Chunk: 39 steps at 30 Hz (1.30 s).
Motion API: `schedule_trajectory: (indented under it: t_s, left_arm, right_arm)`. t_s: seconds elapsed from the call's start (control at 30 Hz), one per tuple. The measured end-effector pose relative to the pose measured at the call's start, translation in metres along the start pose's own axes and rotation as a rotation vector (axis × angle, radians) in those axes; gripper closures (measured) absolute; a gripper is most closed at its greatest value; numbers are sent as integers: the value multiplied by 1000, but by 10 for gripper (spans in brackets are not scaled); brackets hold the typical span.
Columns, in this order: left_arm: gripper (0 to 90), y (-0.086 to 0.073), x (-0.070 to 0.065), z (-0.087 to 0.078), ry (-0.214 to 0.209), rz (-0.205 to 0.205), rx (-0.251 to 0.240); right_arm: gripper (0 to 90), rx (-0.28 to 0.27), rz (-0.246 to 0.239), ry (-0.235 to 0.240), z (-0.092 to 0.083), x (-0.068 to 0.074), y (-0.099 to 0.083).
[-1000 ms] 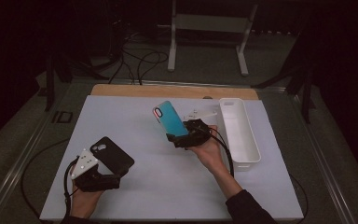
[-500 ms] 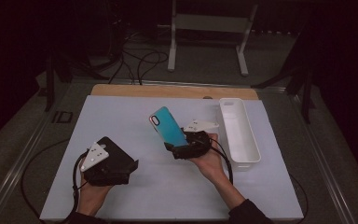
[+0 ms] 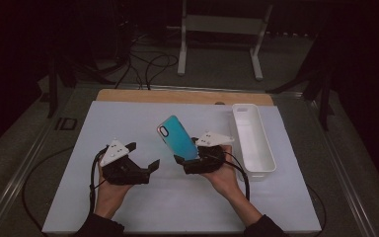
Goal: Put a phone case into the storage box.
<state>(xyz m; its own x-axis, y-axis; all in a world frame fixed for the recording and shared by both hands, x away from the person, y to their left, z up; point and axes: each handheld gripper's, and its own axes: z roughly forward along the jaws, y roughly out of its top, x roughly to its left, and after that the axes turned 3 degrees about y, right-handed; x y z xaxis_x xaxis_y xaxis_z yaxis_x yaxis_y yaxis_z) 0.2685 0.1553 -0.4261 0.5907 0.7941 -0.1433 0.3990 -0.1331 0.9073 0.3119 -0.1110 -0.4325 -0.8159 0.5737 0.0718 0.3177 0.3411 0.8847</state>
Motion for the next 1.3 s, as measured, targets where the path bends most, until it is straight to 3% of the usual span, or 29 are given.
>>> schedule_trajectory:
  t_s: [0.37, 0.6, 0.93, 1.17, 1.2, 1.3]
  left_arm:
    - [67, 6, -12, 23, -44, -33, -2]
    - [180, 8, -14, 27, -69, -66, -13]
    - [515, 8, -21, 35, -151, -82, -15]
    - [674, 6, -21, 37, -151, -99, -18]
    - [743, 6, -20, 37, -154, -98, -19]
    - [811, 6, -21, 37, -156, -93, -13]
  right_arm:
    - [169, -17, -25, 10, 5, 12, -1]
    - [168, -25, -33, 31, 10, 20, -3]
    - [168, -55, -40, 14, 14, 28, -3]
    - [168, -85, -36, 0, 13, 30, -3]
    - [168, -88, -34, -9, 14, 31, -4]
    - [169, -71, -37, -9, 17, 33, -6]
